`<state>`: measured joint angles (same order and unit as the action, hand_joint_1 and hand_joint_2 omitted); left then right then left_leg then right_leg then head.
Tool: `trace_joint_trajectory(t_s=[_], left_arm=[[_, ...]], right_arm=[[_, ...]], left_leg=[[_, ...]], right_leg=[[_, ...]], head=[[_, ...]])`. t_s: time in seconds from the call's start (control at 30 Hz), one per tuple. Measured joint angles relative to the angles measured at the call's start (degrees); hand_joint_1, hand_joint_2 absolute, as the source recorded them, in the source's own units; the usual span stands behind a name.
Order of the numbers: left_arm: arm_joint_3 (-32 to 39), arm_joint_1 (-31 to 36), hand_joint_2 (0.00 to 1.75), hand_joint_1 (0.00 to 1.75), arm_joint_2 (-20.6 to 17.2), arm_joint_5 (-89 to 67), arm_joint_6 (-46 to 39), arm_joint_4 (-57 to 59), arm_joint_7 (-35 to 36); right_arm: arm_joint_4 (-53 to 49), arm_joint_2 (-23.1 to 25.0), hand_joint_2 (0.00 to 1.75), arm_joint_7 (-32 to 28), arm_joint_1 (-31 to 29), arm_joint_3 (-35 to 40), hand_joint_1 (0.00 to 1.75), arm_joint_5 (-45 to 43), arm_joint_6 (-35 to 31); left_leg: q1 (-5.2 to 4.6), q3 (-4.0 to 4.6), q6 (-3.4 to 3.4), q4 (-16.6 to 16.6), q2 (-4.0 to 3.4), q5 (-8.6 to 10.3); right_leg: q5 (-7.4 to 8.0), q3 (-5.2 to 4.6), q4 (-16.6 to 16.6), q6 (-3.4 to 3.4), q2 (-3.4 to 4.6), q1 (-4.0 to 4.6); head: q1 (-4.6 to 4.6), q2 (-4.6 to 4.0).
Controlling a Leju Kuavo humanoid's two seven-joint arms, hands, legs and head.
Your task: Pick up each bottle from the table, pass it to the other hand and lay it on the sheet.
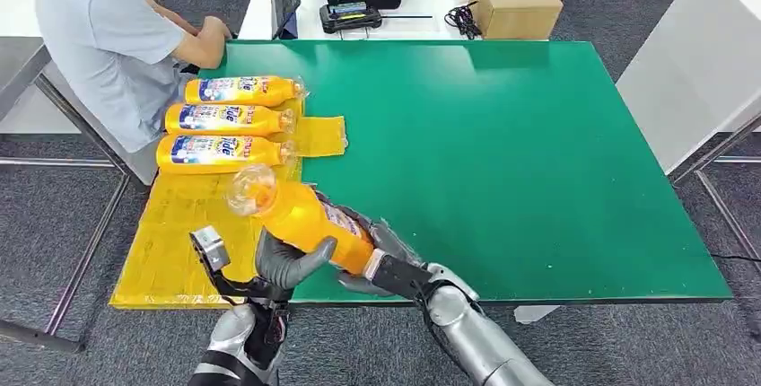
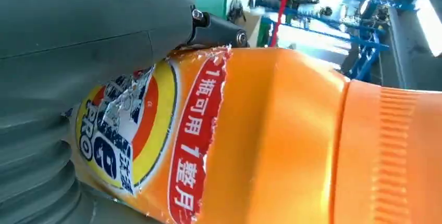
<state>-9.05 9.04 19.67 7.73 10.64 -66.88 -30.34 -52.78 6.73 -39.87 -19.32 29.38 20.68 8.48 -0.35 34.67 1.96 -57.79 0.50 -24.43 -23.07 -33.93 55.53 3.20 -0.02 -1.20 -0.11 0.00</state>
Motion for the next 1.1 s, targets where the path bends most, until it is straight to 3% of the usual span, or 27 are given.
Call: trace_joint_trajectory(t_s=[0.07, 0.3, 0.37, 0.5, 0.63, 0.7, 0.87, 1.1], left_arm=[[1.0, 0.0, 1.75, 1.75, 0.0, -5.2, -5.9, -1.6, -0.2], [6.5, -0.9, 1.75, 1.75, 0.0, -4.2, -4.9, -8.4, 1.6], [7.0, -0.8, 1.75, 1.75, 0.0, -9.1, -9.3, -9.1, 1.6], [7.5, -0.1, 1.75, 1.75, -0.2, -38.8, -24.5, -10.1, 4.3], [7.5, 1.3, 1.75, 1.75, -1.3, -71.7, -32.1, -10.6, 13.3], [7.6, 3.0, 1.75, 1.75, -2.8, -83.7, -33.1, -8.7, 18.9], [7.5, 7.4, 1.75, 1.75, -6.0, -94.6, -33.5, 0.3, 25.5], [7.2, 14.3, 1.75, 1.75, -10.7, -97.2, -29.0, 16.3, 27.0]], right_arm=[[0.0, 0.0, 1.75, 1.6, 0.6, -0.8, 0.00, 2.8, -3.2], [-1.0, -0.1, 1.75, 2.7, 4.1, -6.6, 0.00, 6.1, -5.0], [-1.4, -0.2, 1.75, 2.7, 5.4, -9.1, 0.00, 6.6, -5.2], [-4.3, -0.8, 1.75, 3.1, 8.5, -14.2, 0.00, 8.4, -5.3], [-6.8, -1.7, 1.75, 3.3, 10.3, -18.8, 0.00, 9.9, -4.9], [-7.0, -2.1, 1.75, 2.8, 10.2, -20.8, 0.00, 10.0, -4.7], [-7.0, -2.6, 1.75, 1.4, 9.6, -23.3, 0.00, 10.0, -4.5], [-5.3, -2.8, 1.75, 0.0, 8.6, -23.6, 0.00, 8.0, -4.8]], left_leg=[[0.01, 0.02, 0.00, 0.0, 0.01, 0.00], [0.00, 0.03, 0.00, 0.0, 0.03, 0.00], [-0.01, 0.04, 0.00, 0.0, 0.04, 0.00], [-0.03, 0.06, 0.00, 0.0, 0.05, 0.00], [-0.04, 0.05, 0.00, 0.0, 0.00, -0.01], [-0.03, 0.02, 0.00, 0.0, -0.01, 0.00], [0.03, 0.03, -0.05, 0.0, -0.02, 0.06], [0.02, 0.03, -0.06, 0.0, 0.00, 0.07]], right_leg=[[0.00, 0.00, 0.0, 0.00, -0.01, 0.01], [0.00, -0.01, 0.0, 0.00, -0.01, 0.00], [-0.01, -0.03, 0.0, 0.00, -0.02, -0.01], [0.00, -0.02, 0.0, 0.00, -0.03, -0.02], [0.01, -0.04, 0.0, 0.00, -0.01, -0.02], [0.01, -0.02, 0.0, 0.00, -0.01, -0.02], [0.02, -0.03, 0.0, 0.00, 0.00, 0.02], [0.01, -0.03, 0.0, 0.00, 0.00, 0.01]], head=[[0.02, 0.00], [0.00, 0.00], [0.00, 0.00], [0.02, 0.00], [0.02, 0.00], [0.00, 0.00], [0.02, 0.00], [0.00, 0.00]])
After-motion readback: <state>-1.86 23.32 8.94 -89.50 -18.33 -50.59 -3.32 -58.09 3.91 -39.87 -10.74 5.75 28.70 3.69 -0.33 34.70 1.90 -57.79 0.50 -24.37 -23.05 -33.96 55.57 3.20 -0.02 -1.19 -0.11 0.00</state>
